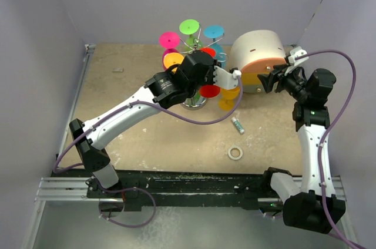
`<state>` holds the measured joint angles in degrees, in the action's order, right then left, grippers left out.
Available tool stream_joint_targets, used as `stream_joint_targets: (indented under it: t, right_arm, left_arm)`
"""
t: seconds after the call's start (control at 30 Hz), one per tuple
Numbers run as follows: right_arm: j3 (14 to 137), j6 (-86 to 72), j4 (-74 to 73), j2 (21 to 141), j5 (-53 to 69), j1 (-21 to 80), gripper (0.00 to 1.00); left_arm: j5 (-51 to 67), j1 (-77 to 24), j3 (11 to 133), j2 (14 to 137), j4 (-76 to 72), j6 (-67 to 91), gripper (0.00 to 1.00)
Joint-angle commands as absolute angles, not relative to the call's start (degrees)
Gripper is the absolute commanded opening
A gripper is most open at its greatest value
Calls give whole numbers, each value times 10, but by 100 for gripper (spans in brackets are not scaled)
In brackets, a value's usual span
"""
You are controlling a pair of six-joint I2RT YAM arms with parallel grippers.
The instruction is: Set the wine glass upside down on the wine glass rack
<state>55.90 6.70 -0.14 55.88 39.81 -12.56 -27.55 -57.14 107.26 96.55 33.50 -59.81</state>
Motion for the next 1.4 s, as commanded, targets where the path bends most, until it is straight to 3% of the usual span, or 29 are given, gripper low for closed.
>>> stream_joint_targets:
  t: [0.0, 1.37]
  right_arm:
    - [561, 73, 15, 559, 410, -128, 70]
    - [555, 78, 16, 568, 409, -132, 71]
  left_arm:
    - [-291, -571, 1061, 929, 304, -618, 0]
    - [-251, -568, 1007, 849, 379, -620, 0]
